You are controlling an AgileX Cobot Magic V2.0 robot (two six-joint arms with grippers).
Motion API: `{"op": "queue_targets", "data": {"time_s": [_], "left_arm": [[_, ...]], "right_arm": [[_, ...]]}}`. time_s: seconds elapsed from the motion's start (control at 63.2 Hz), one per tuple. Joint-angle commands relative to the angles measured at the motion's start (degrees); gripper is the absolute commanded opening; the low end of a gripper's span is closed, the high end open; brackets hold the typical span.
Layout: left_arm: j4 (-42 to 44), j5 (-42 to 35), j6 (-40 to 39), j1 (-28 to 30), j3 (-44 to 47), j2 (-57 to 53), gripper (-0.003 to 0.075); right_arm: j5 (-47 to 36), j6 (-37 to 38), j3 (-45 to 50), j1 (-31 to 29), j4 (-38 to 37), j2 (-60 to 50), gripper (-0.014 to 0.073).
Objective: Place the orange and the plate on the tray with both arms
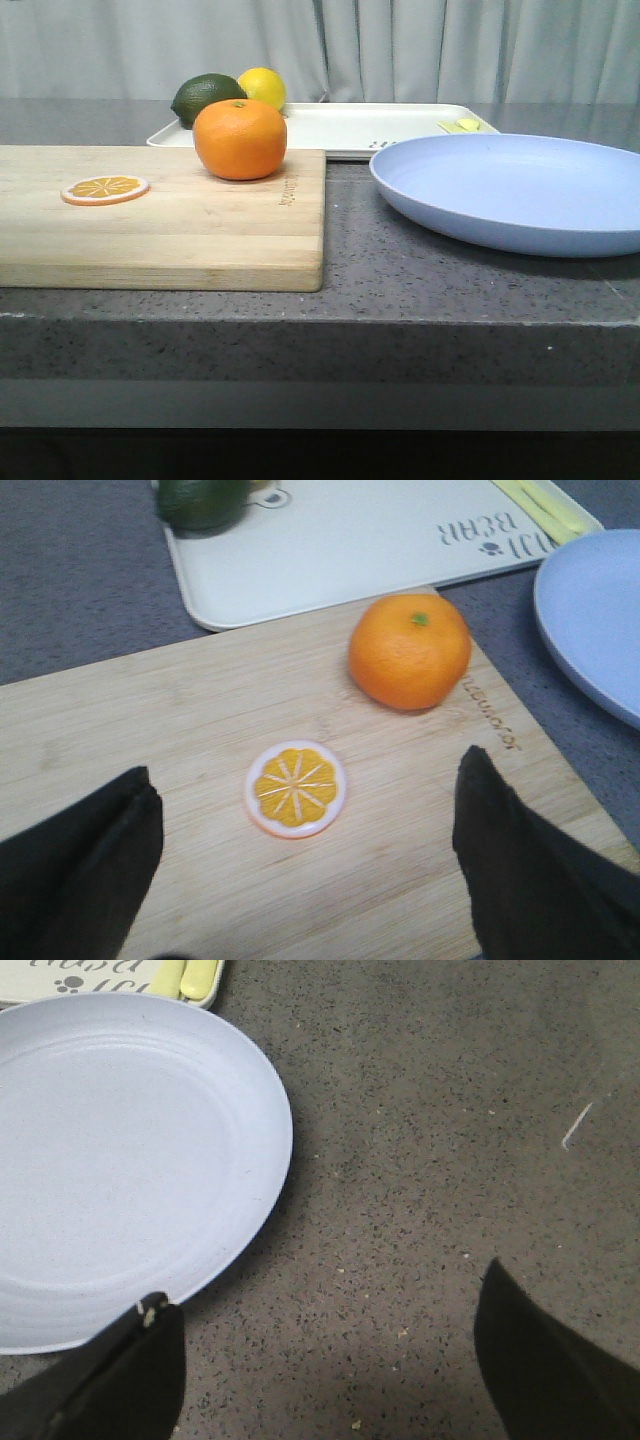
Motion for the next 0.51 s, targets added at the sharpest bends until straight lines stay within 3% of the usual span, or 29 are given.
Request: {"op": "queue_targets", "data": {"time_s": [0.0, 0.174, 0.491], "left_arm": [[0.2, -4.3, 0.1, -3.3, -5.5, 4.4, 0.0587], [0.9, -4.3, 0.1, -7.1, -13.1, 14.7, 0.0587], [1.8, -4.2, 0.1, -7.5, -25.7, 30.2, 0.0587]], "right_arm": [[-3.5, -0.6, -2.1, 0.0, -1.1, 0.3, 0.0601], [-3.5, -0.6, -2.1, 0.0, -1.1, 0.3, 0.0601], [-3.5, -0.6, -2.1, 0.0, -1.1, 0.3, 0.0601]]}}
